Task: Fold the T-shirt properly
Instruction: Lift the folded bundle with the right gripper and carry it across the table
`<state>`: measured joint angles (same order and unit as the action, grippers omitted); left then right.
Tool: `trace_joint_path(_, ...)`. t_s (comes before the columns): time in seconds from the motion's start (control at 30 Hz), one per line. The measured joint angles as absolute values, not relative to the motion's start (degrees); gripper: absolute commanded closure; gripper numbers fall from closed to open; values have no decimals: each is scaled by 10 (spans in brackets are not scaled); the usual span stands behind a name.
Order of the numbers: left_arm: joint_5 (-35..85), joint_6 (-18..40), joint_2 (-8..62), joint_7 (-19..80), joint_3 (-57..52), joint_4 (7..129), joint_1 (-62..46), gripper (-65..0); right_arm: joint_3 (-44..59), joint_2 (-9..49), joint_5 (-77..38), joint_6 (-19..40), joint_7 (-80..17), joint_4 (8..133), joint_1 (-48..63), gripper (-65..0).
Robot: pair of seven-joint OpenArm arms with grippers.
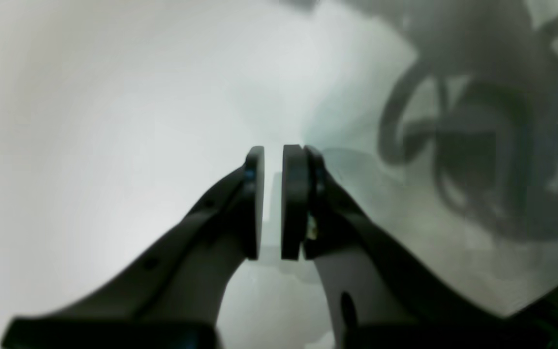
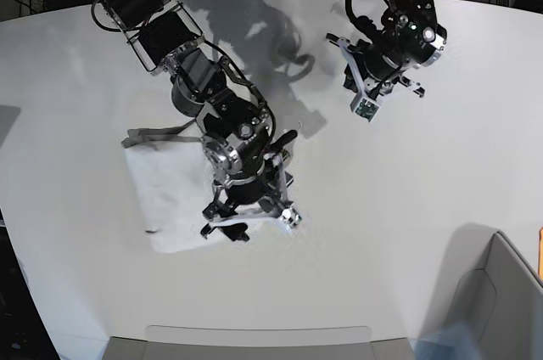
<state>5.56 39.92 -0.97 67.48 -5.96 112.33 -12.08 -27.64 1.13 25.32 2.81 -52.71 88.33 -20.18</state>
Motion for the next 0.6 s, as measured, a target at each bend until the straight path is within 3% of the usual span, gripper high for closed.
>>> trace_joint_path(0.07, 56, 399, -10, 674, -60, 1124, -95, -52, -212, 11, 253, 28, -524, 894, -203, -339)
trace_joint_path(0.17, 56, 399, -10, 676, -57, 1125, -45, 0, -132, 58, 253, 24, -531, 893, -208, -224)
trace_joint_path(0.33, 47, 399, -30, 671, -22, 1120, 42, 0, -14, 107, 120, 25, -537, 896, -195, -11)
trace_joint_path(0.6, 56, 405, -56, 547, 156, 968, 130, 0, 134, 177, -79, 55, -541, 883, -108, 0)
